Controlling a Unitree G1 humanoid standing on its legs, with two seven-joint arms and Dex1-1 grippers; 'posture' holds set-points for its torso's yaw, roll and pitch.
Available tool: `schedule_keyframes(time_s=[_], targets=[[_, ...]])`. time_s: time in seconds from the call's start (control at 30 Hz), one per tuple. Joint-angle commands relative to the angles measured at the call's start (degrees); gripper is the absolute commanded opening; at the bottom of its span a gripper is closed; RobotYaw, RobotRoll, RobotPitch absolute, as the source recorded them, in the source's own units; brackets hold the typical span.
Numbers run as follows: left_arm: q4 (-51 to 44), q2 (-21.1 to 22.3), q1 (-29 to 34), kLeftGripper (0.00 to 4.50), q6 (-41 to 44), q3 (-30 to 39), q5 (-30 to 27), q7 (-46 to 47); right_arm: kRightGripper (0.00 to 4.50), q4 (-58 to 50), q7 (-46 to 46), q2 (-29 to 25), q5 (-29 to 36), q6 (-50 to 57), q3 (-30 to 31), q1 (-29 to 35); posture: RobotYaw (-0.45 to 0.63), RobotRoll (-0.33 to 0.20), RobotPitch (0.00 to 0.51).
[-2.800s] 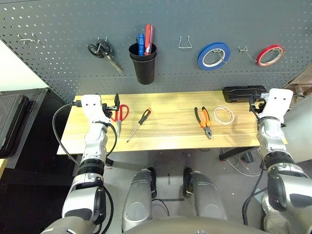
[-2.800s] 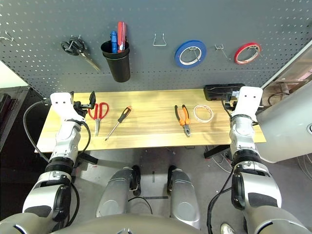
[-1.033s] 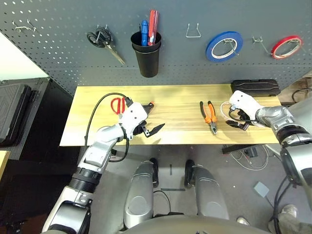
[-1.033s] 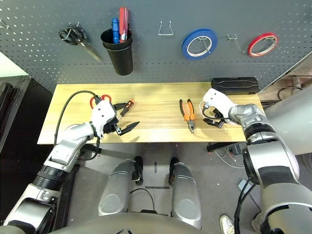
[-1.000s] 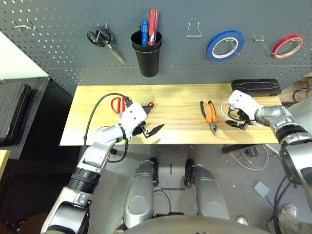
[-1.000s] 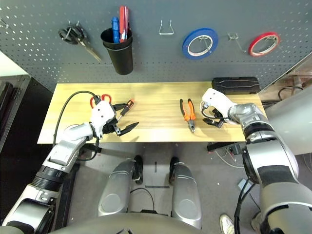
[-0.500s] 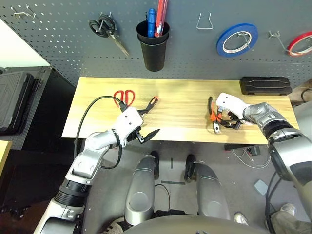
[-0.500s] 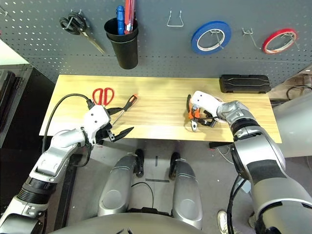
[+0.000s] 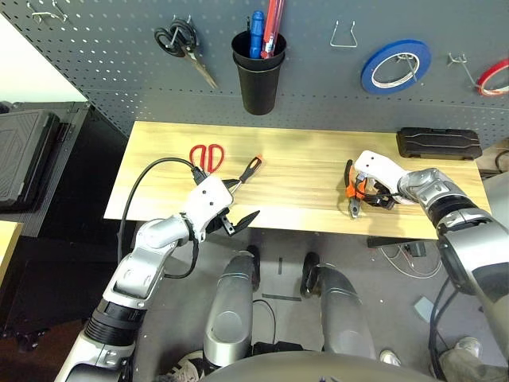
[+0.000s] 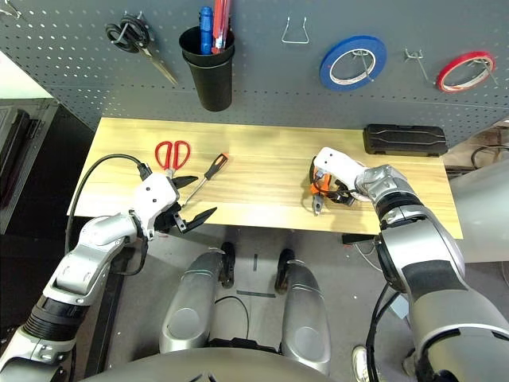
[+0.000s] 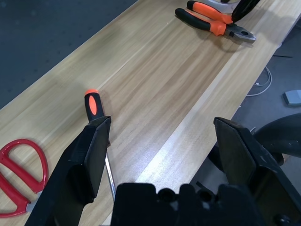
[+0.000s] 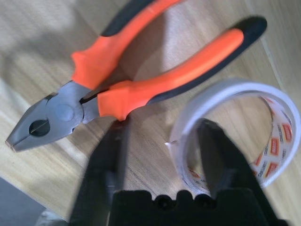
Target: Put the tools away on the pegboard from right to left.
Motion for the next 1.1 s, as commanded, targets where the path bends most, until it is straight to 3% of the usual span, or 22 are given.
schedule_keyframes(time_s=[0.03,0.13,0.47,0.9,1.1], targets=[[1.1,-0.5,0.1,4.5,-0.4,-1.2,0.7,0.2,1.32,1.2,-1.9,-0.6,1.0,2.6,-1.2,2.9,0.33,0.0,0.352],[2.0,-1.0,-0.7,4.5,-0.9,-1.6,0.8,0.3,0.06,0.8,-3.4,-1.4,1.1,2.7,-1.4,3.5,0.32,0.0,0.349],[6.2,-2.0,-3.3,4.5,-3.7,-1.3,0.7,0.6,0.06,-4.2,-8.2,-5.8,3.1,-0.7,-3.0,7.5,0.27,0.0,0.31],[11.0,-4.3,-3.6,4.5,-7.2,1.7,-0.4,4.4,0.06,-29.4,-23.4,-8.5,12.5,-14.3,-15.3,31.1,0.23,0.0,0.265],[13.6,-6.4,-5.7,4.5,-8.3,2.4,-0.8,4.9,0.06,-40.8,-34.1,-7.6,11.6,-24.7,-19.3,41.0,0.2,0.0,0.238]])
